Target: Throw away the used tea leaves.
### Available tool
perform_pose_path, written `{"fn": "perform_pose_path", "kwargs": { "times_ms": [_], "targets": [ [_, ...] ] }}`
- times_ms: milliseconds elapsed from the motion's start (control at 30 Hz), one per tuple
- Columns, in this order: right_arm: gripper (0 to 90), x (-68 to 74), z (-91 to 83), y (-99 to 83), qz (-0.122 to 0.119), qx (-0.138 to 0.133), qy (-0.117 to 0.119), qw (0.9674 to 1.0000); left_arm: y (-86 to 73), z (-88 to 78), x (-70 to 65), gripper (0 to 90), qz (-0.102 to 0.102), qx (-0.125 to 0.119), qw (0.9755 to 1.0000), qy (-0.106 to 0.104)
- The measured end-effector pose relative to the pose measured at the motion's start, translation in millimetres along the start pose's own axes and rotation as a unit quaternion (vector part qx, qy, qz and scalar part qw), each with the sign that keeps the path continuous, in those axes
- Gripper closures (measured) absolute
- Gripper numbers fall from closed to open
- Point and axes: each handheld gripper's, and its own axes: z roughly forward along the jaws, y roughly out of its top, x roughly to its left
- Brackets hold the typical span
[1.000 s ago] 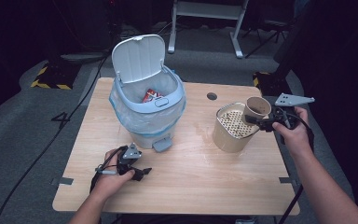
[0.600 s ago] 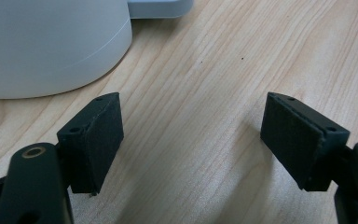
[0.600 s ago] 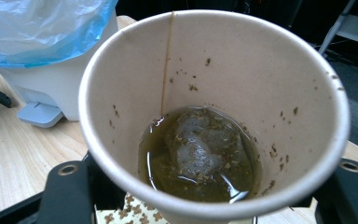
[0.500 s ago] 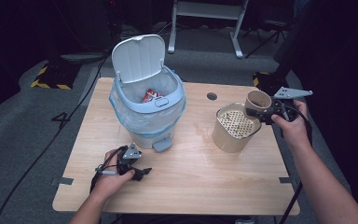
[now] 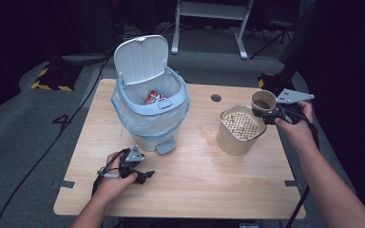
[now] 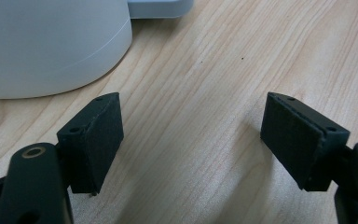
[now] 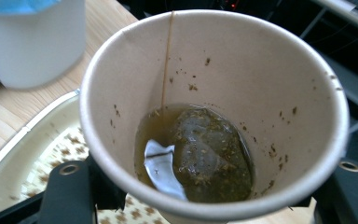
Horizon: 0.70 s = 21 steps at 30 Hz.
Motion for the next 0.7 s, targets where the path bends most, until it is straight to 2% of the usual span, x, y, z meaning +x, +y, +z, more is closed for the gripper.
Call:
{"fn": "perform_pose_path", "kwargs": {
  "times_ms": [67,167,300,433,467,567,600,633,667,700],
  "targets": [
    [33.7,1.4,-0.4,1.9,-0.03,0.011,-0.013,0.9994,0.0,0.0,-0.1,21.4,0.0,0.0,1.0,0.0],
    [34.0,3.5,-0.7,3.8,-0.076,0.031,-0.037,0.9959,0.0,0.0,0.0,21.4,0.0,0.0,1.0,0.0],
    [34.0,7.0,-1.6,4.9,-0.134,0.051,-0.062,0.9877,0.0,0.0,0.0,21.4,0.0,0.0,1.0,0.0],
    [34.0,9.8,-2.4,6.4,-0.182,0.066,-0.083,0.9776,0.0,0.0,0.0,21.4,0.0,0.0,1.0,0.0],
    [34.0,10.4,-2.7,7.0,-0.196,0.07,-0.092,0.9738,0.0,0.0,0.1,21.4,0.0,0.0,1.0,0.0],
    [34.0,12.4,-3.1,8.4,-0.224,0.078,-0.109,0.9653,0.0,0.0,0.0,21.4,0.0,0.0,1.0,-0.001],
    [34.0,12.4,-2.9,9.2,-0.242,0.082,-0.116,0.9598,0.0,0.0,0.0,21.4,0.0,0.0,1.0,0.0],
    [34.0,14.0,-2.7,9.7,-0.252,0.088,-0.123,0.9559,0.0,0.0,-0.1,21.4,0.0,0.0,1.0,0.0],
    [34.0,15.3,-2.2,10.5,-0.272,0.095,-0.134,0.9482,0.0,0.0,0.0,21.4,0.0,0.0,1.0,0.0],
    [34.1,16.4,-1.8,11.3,-0.287,0.1,-0.142,0.942,0.0,0.0,0.0,21.4,0.0,0.0,1.0,0.0]
  ]
}}
